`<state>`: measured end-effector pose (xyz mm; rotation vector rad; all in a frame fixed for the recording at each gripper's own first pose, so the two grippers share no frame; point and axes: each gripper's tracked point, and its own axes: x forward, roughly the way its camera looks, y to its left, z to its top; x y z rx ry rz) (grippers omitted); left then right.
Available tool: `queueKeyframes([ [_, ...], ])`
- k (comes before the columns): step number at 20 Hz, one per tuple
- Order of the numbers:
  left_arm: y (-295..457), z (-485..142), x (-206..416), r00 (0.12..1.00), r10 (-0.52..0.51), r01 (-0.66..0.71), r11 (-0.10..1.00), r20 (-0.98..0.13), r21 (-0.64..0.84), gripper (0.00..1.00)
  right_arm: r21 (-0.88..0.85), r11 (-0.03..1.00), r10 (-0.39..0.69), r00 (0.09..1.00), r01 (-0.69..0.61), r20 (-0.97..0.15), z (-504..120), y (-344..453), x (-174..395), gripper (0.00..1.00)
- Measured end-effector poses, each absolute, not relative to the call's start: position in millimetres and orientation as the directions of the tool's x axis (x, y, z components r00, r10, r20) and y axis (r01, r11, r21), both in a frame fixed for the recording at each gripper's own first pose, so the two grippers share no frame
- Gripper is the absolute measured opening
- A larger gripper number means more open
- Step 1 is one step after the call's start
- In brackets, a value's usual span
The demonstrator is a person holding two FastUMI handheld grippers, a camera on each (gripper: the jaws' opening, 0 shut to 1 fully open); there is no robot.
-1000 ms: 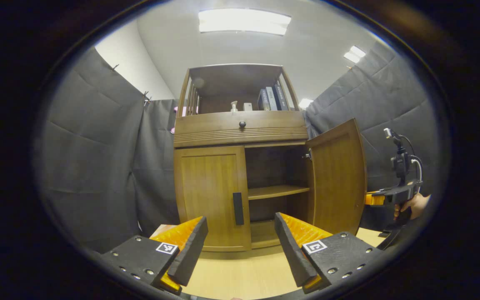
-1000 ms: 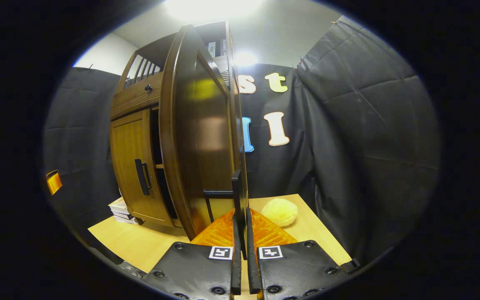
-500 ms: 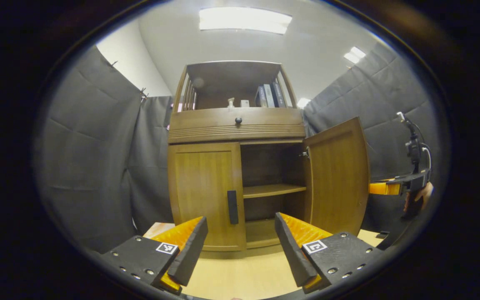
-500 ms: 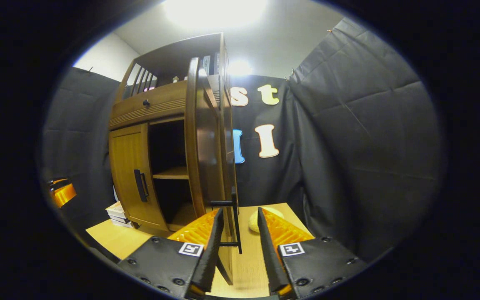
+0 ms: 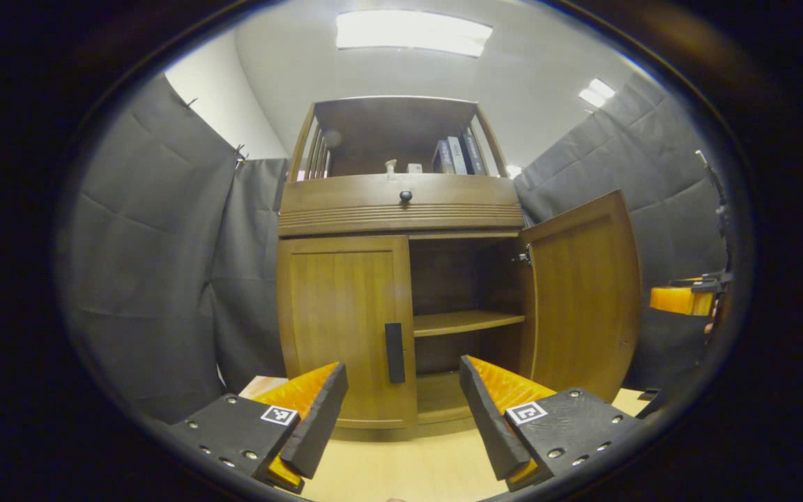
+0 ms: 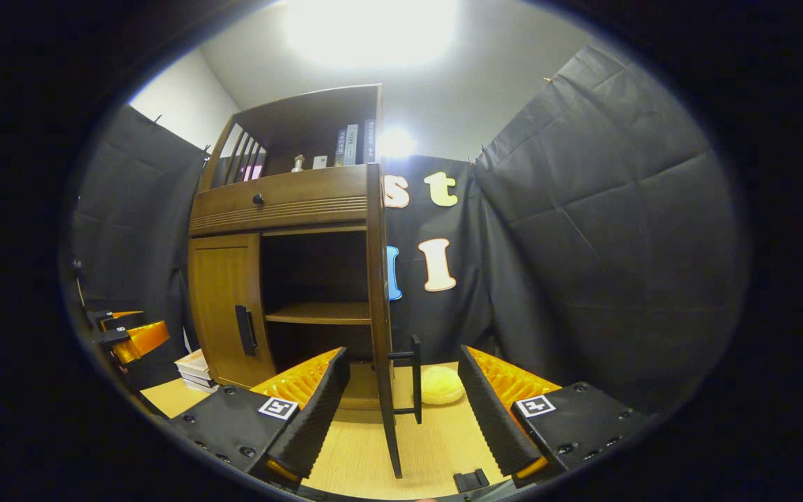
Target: Open the right door of the double-door shoe cabinet with the right hand, and open the left door with the left hand.
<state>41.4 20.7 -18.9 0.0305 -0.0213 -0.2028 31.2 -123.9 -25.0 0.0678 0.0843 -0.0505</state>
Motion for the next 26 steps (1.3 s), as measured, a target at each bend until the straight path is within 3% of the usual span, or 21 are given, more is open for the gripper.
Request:
queueKeyframes([
  [10, 11.3, -34.4, 101.8, 0.974, -0.224, 0.222, 0.974, 0.037, 0.051, 0.94, 0.052, 0.999, -0.011, 0.997, 0.015, -0.080, -21.3, -79.4, 4.7, 0.92],
  [16, -10.8, -54.2, 149.6, 0.966, -0.258, 0.257, 0.966, 0.035, 0.023, 0.94, 0.042, 0.995, -0.085, 0.991, 0.090, -0.103, -28.2, -94.3, -14.6, 0.92],
  [23, -15.8, -79.1, 213.5, 0.973, -0.229, 0.229, 0.973, 0.013, 0.003, 0.94, 0.039, 0.980, -0.188, 0.973, 0.194, -0.136, -35.8, -119.1, -36.0, 0.92],
  [24, -14.7, -82.0, 222.1, 0.974, -0.225, 0.225, 0.974, 0.011, 0.003, 0.94, 0.037, 0.979, -0.194, 0.971, 0.201, -0.143, -37.9, -120.0, -37.1, 0.98],
  [26, -14.6, -88.6, 241.6, 0.976, -0.216, 0.216, 0.976, 0.003, 0.003, 0.94, 0.045, 0.978, -0.195, 0.967, 0.204, -0.163, -41.4, -118.8, -35.8, 0.98],
])
